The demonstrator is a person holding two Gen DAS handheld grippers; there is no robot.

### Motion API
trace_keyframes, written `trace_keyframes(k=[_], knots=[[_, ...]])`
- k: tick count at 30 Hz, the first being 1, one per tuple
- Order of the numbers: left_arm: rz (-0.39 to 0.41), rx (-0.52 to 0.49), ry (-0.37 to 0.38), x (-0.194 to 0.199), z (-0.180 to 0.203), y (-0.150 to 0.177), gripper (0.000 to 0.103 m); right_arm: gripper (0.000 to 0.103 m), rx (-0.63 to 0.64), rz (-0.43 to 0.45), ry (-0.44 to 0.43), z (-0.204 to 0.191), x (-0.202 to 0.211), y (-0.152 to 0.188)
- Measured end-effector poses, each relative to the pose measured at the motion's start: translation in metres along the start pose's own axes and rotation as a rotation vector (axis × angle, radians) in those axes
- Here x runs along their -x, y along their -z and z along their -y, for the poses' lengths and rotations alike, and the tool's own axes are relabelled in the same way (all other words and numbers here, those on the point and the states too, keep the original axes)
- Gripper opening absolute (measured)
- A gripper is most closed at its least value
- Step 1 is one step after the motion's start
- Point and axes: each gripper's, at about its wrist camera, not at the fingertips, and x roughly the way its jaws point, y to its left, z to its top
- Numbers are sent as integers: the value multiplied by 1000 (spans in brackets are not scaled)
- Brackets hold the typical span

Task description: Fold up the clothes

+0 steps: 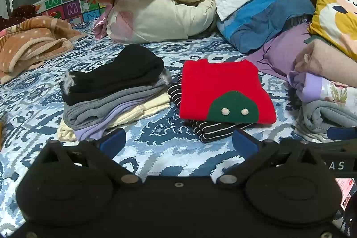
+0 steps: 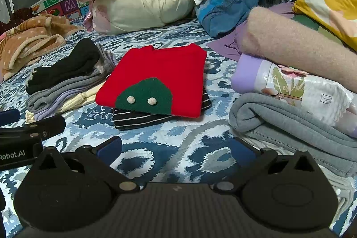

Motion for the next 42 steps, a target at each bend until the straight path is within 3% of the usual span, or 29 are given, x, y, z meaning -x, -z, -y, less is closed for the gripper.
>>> trace_keyframes(k=[42], knots=[[7,-4,19,-3,-1,1,103,103,-14,21,-2,1,-1,3]])
